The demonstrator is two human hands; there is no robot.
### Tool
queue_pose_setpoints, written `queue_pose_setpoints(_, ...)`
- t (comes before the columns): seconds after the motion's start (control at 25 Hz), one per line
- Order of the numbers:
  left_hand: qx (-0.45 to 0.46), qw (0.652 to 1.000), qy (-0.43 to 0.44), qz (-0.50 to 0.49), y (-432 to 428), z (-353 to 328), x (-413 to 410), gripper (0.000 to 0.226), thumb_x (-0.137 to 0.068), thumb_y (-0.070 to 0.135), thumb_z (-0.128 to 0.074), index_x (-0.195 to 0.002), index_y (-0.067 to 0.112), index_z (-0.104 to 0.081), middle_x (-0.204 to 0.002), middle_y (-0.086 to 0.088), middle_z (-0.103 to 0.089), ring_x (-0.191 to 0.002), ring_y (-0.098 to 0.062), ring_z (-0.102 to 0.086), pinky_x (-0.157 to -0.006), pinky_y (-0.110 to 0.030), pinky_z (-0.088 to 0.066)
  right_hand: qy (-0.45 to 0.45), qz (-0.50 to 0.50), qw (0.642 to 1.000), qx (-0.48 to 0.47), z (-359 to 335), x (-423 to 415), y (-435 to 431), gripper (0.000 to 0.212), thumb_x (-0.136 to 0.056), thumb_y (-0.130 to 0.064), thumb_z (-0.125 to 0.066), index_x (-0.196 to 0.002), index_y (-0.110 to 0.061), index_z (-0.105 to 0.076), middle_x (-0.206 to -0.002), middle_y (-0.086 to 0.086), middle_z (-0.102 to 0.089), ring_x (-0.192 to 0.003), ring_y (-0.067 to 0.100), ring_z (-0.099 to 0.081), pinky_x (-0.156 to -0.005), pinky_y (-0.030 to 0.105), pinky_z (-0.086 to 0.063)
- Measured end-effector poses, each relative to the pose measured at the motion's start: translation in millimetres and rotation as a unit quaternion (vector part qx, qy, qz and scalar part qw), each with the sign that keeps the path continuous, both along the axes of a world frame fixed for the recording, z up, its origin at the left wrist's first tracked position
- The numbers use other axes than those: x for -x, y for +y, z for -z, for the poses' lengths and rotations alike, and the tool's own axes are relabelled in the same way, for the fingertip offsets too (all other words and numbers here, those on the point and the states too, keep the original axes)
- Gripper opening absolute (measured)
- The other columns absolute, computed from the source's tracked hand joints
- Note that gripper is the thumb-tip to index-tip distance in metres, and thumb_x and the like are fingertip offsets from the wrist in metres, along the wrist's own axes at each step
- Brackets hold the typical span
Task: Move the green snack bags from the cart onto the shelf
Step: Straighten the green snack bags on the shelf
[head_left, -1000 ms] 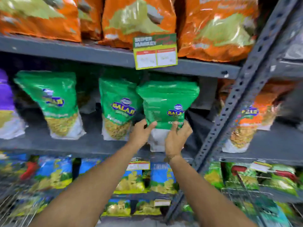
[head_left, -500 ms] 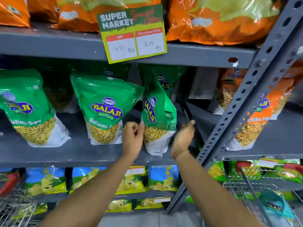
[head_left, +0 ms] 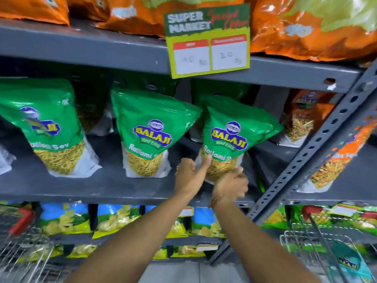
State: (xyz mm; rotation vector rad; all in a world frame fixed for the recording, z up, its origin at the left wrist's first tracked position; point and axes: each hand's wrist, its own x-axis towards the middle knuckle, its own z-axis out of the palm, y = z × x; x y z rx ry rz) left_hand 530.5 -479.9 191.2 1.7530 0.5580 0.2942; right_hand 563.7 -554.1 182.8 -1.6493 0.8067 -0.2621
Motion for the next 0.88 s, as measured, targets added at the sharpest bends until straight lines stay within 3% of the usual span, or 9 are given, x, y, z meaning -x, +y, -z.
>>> queue_pose_setpoints(0.12, -0.038, 0.977, -0.09, -0.188, 79.2, 2.4, 57.5, 0.044, -0.089, 0.045, -0.04, -0.061, 0.011, -0.044, -0.07, -0.025, -0.059, -0.073, -0.036, -0.054, -0.068, -0.039, -0.039, -0.158, -0.186, 0.969, -0.026, 19.4, 76.6, 75.7, 0.043, -0.083, -0.051, -0.03, -0.083, -0.015, -0.053, -0.083, 0.009, -0.055, -0.085, 0.023, -0.05, -0.081, 0.044, -0.042)
queue_pose_setpoints(0.2, -0.03, 0.918, -0.176, -0.353, 156.3, -6.9, 92.7, 0.036, -0.091, 0.03, -0.035, -0.06, 0.012, -0.04, -0.073, -0.035, -0.054, -0.069, -0.038, -0.047, -0.064, -0.038, -0.032, -0.225, -0.426, 0.872, -0.08, 5.6, 112.9, 149.9, 0.028, -0.084, -0.048, -0.035, -0.072, -0.025, -0.048, -0.072, -0.003, -0.048, -0.074, 0.011, -0.044, -0.073, 0.032, -0.04)
queue_pose_setpoints(0.32, 0.002, 0.845, -0.25, -0.473, 269.2, -30.7, 112.2, 0.038, -0.091, 0.027, -0.037, -0.085, -0.007, -0.051, -0.085, -0.028, -0.056, -0.075, -0.025, -0.047, -0.074, -0.04, -0.036, -0.271, -0.473, 0.838, -0.039, -42.4, 109.7, 253.7, 0.02, -0.091, -0.032, -0.044, -0.1, -0.018, -0.055, -0.097, 0.007, -0.059, -0.094, 0.018, -0.051, -0.092, 0.029, -0.041)
queue_pose_setpoints(0.4, 0.021, 0.875, -0.257, -0.41, 330.2, -49.0, 108.5, 0.024, -0.094, 0.028, -0.039, -0.096, 0.009, -0.054, -0.096, -0.012, -0.059, -0.087, -0.01, -0.054, -0.083, -0.033, -0.04, -0.262, -0.416, 0.87, -0.042, -69.1, 90.7, 302.0, 0.028, -0.092, -0.027, -0.046, -0.112, -0.008, -0.054, -0.112, 0.02, -0.06, -0.109, 0.029, -0.052, -0.102, 0.04, -0.039)
queue_pose_setpoints(0.56, 0.03, 0.938, -0.242, -0.247, 391.7, -73.7, 89.6, 0.023, -0.092, 0.018, -0.049, -0.07, 0.027, -0.05, -0.071, 0.01, -0.049, -0.062, 0.005, -0.043, -0.066, -0.02, -0.038, -0.267, -0.392, 0.876, -0.088, -101.3, 59.6, 322.6, 0.02, -0.093, -0.011, -0.046, -0.08, -0.007, -0.061, -0.07, -0.001, -0.053, -0.073, 0.006, -0.054, -0.071, 0.022, -0.042)
queue_pose_setpoints(0.64, 0.031, 0.933, -0.258, -0.25, 397.7, -78.9, 91.2, 0.016, -0.09, 0.018, -0.054, -0.074, 0.022, -0.054, -0.07, 0.009, -0.053, -0.055, 0.009, -0.047, -0.064, -0.017, -0.04, -0.279, -0.376, 0.874, -0.13, -95.7, 63.2, 319.8, 0.016, -0.095, -0.011, -0.043, -0.087, -0.007, -0.056, -0.075, -0.003, -0.055, -0.058, -0.014, -0.051, -0.061, 0.002, -0.042)
queue_pose_setpoints(0.72, 0.059, 0.946, -0.245, -0.205, 398.6, -59.6, 95.2, 0.011, -0.091, 0.026, -0.05, -0.094, 0.018, -0.057, -0.081, 0.008, -0.06, -0.065, 0.011, -0.05, -0.069, -0.018, -0.043, -0.258, -0.417, 0.86, -0.141, -69.7, 74.1, 318.5, 0.018, -0.095, -0.022, -0.045, -0.102, -0.008, -0.052, -0.099, 0.001, -0.061, -0.079, -0.014, -0.056, -0.075, 0.001, -0.044)
queue_pose_setpoints(0.8, 0.076, 0.979, -0.172, -0.081, 393.3, -26.2, 109.6, 0.046, -0.083, 0.042, -0.057, -0.122, 0.021, -0.046, -0.111, 0.004, -0.061, -0.094, -0.003, -0.058, -0.086, -0.024, -0.047, -0.209, -0.514, 0.824, -0.115, -38.6, 89.7, 315.0, 0.03, -0.091, -0.023, -0.053, -0.119, -0.016, -0.045, -0.116, -0.004, -0.06, -0.094, -0.011, -0.059, -0.086, 0.009, -0.047)
queue_pose_setpoints(0.88, 0.022, 0.996, -0.082, 0.001, 387.2, -0.5, 123.2, 0.066, -0.068, 0.048, -0.07, -0.124, 0.023, -0.045, -0.123, -0.003, -0.061, -0.108, -0.018, -0.058, -0.093, -0.035, -0.048, -0.197, -0.566, 0.796, -0.086, -19.6, 103.8, 314.0, 0.036, -0.084, -0.01, -0.062, -0.108, -0.031, -0.045, -0.108, -0.018, -0.057, -0.088, -0.021, -0.058, -0.077, 0.005, -0.048)
